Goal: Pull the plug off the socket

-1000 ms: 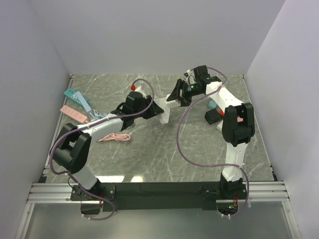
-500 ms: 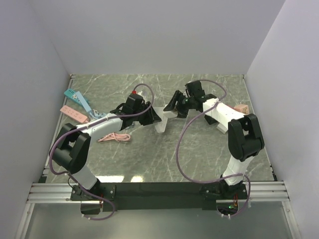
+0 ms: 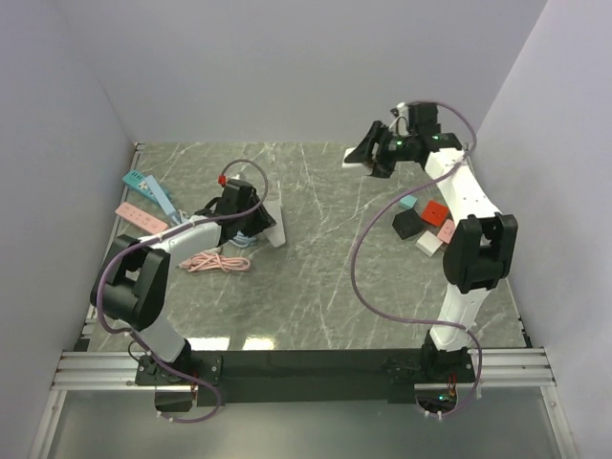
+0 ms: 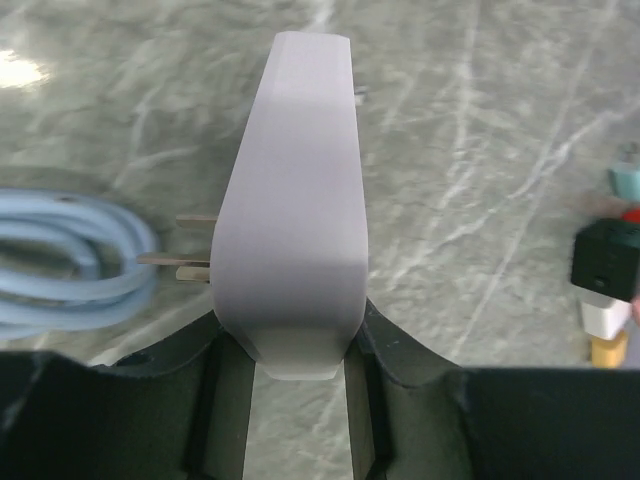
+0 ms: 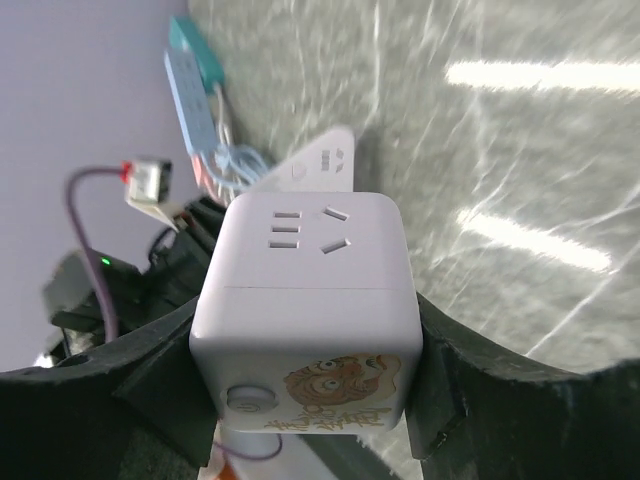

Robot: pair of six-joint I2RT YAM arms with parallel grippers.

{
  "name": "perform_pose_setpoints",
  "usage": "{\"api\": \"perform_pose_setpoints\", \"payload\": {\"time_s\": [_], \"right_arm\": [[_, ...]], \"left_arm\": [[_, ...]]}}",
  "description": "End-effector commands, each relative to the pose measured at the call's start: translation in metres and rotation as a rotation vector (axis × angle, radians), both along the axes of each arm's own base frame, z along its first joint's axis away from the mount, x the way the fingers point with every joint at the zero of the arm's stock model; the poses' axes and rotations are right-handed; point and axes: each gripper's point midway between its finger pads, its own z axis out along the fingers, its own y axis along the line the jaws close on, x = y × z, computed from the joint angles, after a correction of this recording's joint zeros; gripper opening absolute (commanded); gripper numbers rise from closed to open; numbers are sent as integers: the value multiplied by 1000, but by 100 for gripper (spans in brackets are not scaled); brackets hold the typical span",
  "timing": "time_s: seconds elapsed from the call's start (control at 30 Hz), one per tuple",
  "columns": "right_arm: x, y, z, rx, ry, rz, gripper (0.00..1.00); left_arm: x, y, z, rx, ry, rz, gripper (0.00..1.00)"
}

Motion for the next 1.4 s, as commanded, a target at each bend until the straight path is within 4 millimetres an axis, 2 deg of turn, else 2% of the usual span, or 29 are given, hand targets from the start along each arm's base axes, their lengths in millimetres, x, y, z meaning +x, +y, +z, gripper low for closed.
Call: {"api": "perform_pose_setpoints", "payload": {"time_s": [0.0, 0.07, 0.1, 0.17, 0.2, 0.3, 0.37, 0.4, 0.43, 0.5, 0.53, 0.57, 0.6, 0.67, 0.7, 0.73, 0.83, 0.97, 1.0, 1.07, 1.1, 1.13, 1.17, 1.2, 1.23, 1.27, 1.3, 1.33, 1.37], "right_arm": [[-9, -3, 11, 21, 2, 40, 0], [-5, -5, 12, 24, -22, 6, 0], [-1, -17, -3, -19, 1, -58, 0], [6, -28, -6, -40, -22, -116, 0], [7, -40, -19, -58, 7, -159, 0], [8, -61, -32, -147, 5, -217, 0], [11, -79, -36, -199, 4, -269, 0], [11, -85, -39, -213, 9, -290, 0], [15, -99, -41, -232, 10, -331, 0], [21, -109, -37, -236, 4, -370, 0], [26, -122, -40, -247, 17, -407, 0], [28, -137, -46, -279, 46, -448, 0], [36, -143, -38, -286, 31, -466, 0], [42, -158, -58, -329, 103, -497, 0], [51, -164, -52, -335, 94, -514, 0], [55, -169, -66, -345, 136, -526, 0], [65, -188, -68, -337, 143, -599, 0], [81, -221, -69, -345, 120, -730, 0], [82, -235, -80, -359, 146, -762, 0], [88, -245, -84, -353, 165, -785, 0], [90, -252, -99, -342, 202, -786, 0], [89, -255, -107, -346, 229, -788, 0], [94, -258, -105, -339, 222, -792, 0], [96, -259, -120, -341, 254, -784, 0], [98, -261, -125, -331, 268, -778, 0], [102, -262, -122, -329, 264, -772, 0], [103, -263, -134, -336, 288, -763, 0], [104, -262, -138, -332, 299, -753, 0], [108, -263, -140, -338, 297, -749, 0]], "left_arm": [[7, 4, 25, -18, -93, 30, 0], [9, 5, 35, -26, -124, 19, 1], [12, 7, 39, -19, -134, 18, 0], [21, 21, 46, 7, -137, 36, 0], [32, 41, 46, 18, -134, 81, 0], [53, 78, 52, 39, -143, 136, 0], [71, 114, 60, 72, -145, 188, 0], [77, 125, 50, 87, -118, 201, 0], [88, 146, 56, 86, -124, 241, 0], [94, 168, 44, 102, -74, 270, 0], [104, 190, 35, 103, -47, 310, 0], [107, 198, 29, 105, -32, 319, 0], [108, 215, 11, 113, 18, 352, 0], [114, 230, 3, 114, 41, 364, 0], [112, 236, -14, 117, 86, 373, 0], [114, 248, -18, 112, 96, 389, 0], [112, 261, -34, 105, 130, 392, 0], [109, 270, -41, 98, 143, 394, 1], [107, 272, -41, 98, 148, 399, 0], [104, 271, -41, 94, 153, 395, 1], [103, 272, -37, 97, 149, 397, 4], [101, 271, -36, 98, 150, 393, 15], [99, 270, -34, 99, 147, 387, 20], [99, 272, -27, 109, 137, 388, 25], [96, 272, -25, 117, 139, 385, 39], [95, 272, -14, 120, 122, 382, 46], [94, 271, -9, 118, 112, 375, 53], [93, 269, -3, 115, 99, 362, 64], [92, 268, 9, 114, 76, 358, 69]]}}
